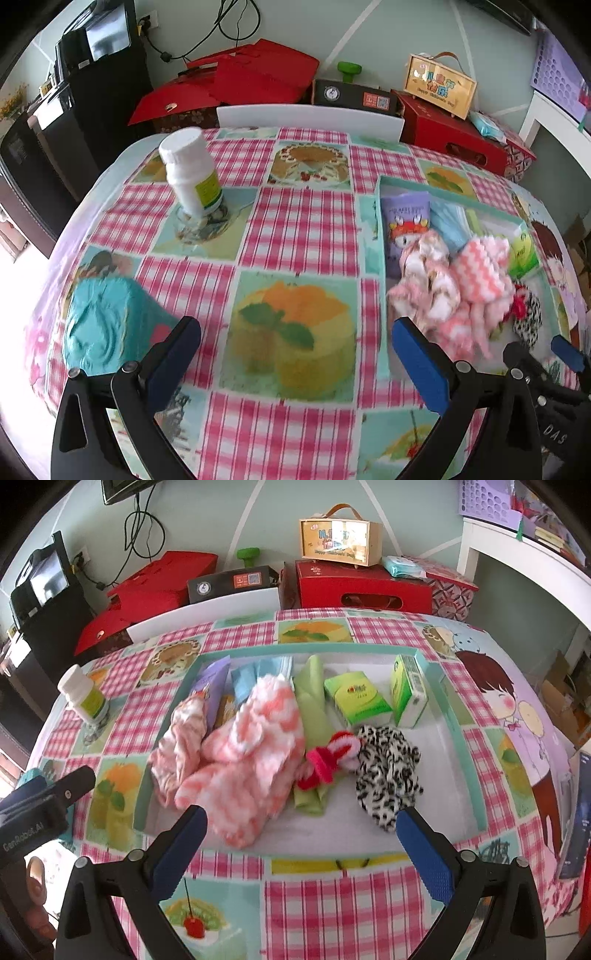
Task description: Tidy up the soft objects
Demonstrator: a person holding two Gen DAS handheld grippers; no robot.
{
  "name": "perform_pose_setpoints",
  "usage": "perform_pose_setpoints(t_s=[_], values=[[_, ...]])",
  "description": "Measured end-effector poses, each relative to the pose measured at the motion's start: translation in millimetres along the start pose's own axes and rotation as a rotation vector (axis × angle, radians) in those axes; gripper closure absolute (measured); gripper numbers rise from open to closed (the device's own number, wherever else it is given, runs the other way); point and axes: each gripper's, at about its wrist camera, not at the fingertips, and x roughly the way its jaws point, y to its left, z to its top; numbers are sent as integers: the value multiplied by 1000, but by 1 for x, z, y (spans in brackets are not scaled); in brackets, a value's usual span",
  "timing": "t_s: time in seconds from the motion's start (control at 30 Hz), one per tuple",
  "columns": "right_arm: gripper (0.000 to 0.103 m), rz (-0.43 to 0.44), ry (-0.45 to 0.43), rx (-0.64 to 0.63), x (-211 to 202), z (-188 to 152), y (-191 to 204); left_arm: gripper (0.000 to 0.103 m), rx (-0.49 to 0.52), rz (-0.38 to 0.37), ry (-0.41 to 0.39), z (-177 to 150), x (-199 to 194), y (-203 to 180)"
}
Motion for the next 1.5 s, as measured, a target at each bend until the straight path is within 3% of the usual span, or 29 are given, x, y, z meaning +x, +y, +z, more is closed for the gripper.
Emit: perform_pose_setpoints(t_s=[0.47,1.03,1.5], values=[[0,-1,34,-18,-19,-37,4,0,-12,42,-11,-31,-23,17],[0,14,-21,-45,-48,-47,20,0,-32,84,13,-65,-48,35],[0,15,-20,-49,-57,-51,18,0,-34,80,2,-68,-66,35]])
